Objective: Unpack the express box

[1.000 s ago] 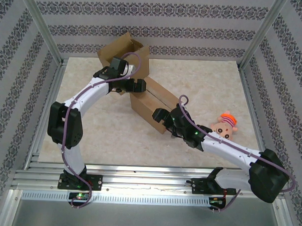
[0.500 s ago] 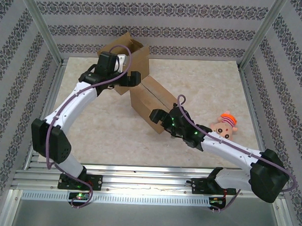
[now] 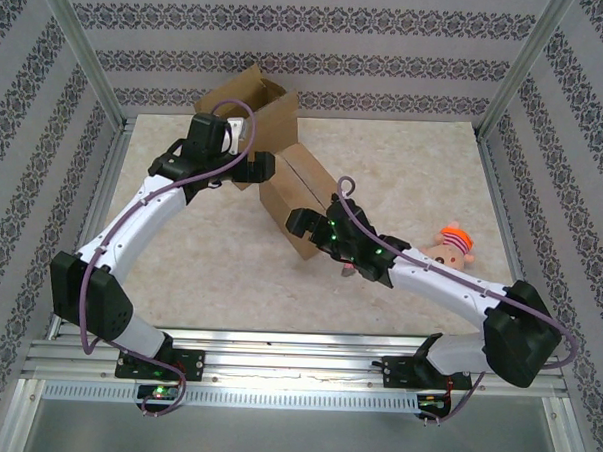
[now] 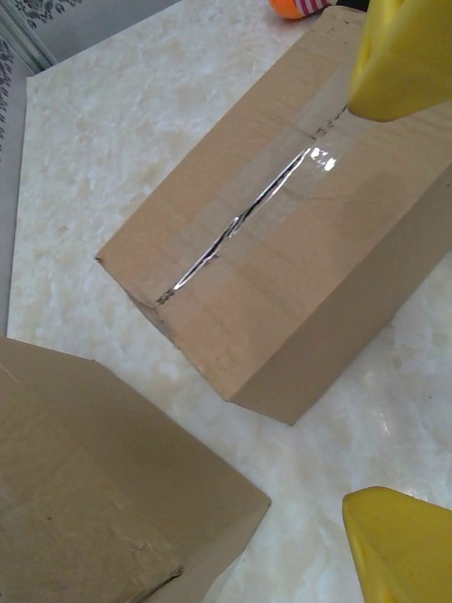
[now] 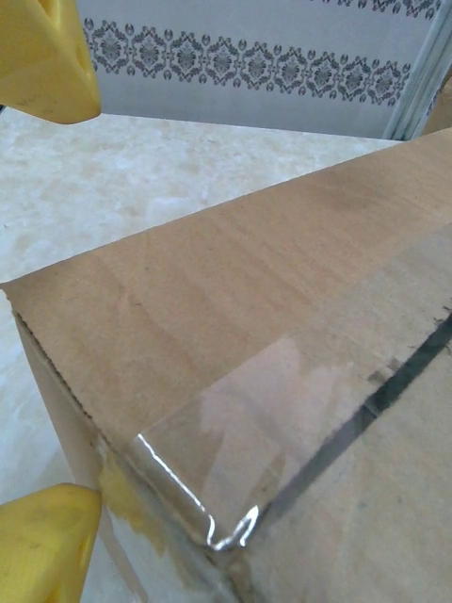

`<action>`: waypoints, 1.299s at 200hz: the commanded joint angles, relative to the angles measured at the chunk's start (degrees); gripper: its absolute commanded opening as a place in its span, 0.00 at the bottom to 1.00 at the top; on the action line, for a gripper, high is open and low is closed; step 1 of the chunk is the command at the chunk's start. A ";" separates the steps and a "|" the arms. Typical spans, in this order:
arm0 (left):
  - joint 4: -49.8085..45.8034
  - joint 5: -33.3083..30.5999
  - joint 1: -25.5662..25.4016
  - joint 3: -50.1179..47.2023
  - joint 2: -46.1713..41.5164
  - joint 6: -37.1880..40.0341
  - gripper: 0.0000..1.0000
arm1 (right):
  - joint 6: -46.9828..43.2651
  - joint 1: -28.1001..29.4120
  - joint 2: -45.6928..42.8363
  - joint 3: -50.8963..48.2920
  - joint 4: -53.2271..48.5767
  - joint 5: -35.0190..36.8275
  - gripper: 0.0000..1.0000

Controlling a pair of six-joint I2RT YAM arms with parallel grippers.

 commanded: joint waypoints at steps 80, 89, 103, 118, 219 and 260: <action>-2.28 1.36 -0.59 -0.44 -2.49 -3.12 1.00 | -7.37 -3.08 -17.61 0.71 -35.32 13.65 0.98; -2.74 1.59 -0.55 -0.52 -2.77 -3.39 1.00 | -8.24 -3.99 -17.26 0.61 -38.08 13.61 0.98; -3.39 1.88 -0.60 -1.05 -3.34 -3.83 1.00 | -9.09 -5.40 -16.01 -0.63 -39.39 12.74 0.97; -3.93 1.91 -0.59 -1.64 -3.98 -3.93 1.00 | -9.44 -6.89 -13.85 -2.22 -38.37 11.28 0.95; -6.63 1.12 -0.59 -2.10 -5.20 -2.93 1.00 | -11.00 -7.85 7.55 0.80 -31.48 7.92 0.82; -6.63 1.11 -0.62 -2.03 -4.69 -2.87 1.00 | -10.92 -7.87 12.73 1.34 -28.98 7.40 0.77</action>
